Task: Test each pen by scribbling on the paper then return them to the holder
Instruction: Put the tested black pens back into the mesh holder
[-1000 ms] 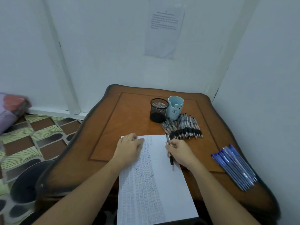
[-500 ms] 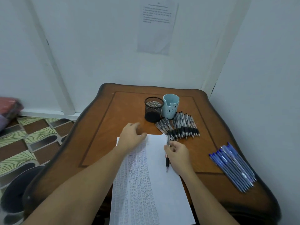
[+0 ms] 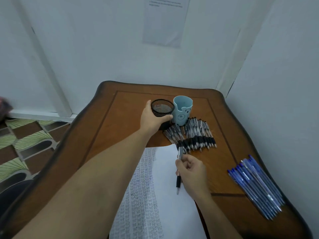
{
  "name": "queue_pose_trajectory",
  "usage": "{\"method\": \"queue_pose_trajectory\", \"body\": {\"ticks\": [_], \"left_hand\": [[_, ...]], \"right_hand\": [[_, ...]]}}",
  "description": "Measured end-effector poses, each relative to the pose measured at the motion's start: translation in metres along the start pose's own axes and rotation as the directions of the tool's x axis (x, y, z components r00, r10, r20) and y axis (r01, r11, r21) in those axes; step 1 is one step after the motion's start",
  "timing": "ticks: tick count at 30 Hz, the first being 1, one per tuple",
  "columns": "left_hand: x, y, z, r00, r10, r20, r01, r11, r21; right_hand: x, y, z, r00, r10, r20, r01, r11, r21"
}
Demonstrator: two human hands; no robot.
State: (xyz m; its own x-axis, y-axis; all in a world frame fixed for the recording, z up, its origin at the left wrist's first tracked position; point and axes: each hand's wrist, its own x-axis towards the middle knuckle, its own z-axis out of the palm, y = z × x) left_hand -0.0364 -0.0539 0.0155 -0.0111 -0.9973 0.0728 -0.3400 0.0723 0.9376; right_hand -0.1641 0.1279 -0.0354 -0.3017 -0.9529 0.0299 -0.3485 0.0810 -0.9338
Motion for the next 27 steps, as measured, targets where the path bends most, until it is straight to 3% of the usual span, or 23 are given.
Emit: {"method": "queue_pose_trajectory", "body": {"ticks": [14,22,27], "left_hand": [[-0.034,0.013,-0.046,0.974,0.16,-0.163,-0.172,0.983,-0.062],[-0.136,-0.012,-0.077,0.992,0.097,-0.08,-0.102,0.992,-0.071],[-0.172,-0.026,-0.068,0.984,0.101,-0.147,-0.111,0.992,-0.064]], "right_hand": [[0.001,0.0,0.0,1.0,-0.019,-0.005,0.019,0.999,-0.051],[-0.005,-0.011,-0.002,1.0,-0.002,0.008,0.003,0.996,-0.09],[-0.005,-0.017,-0.006,0.994,0.077,0.076,-0.074,0.996,-0.05]]}}
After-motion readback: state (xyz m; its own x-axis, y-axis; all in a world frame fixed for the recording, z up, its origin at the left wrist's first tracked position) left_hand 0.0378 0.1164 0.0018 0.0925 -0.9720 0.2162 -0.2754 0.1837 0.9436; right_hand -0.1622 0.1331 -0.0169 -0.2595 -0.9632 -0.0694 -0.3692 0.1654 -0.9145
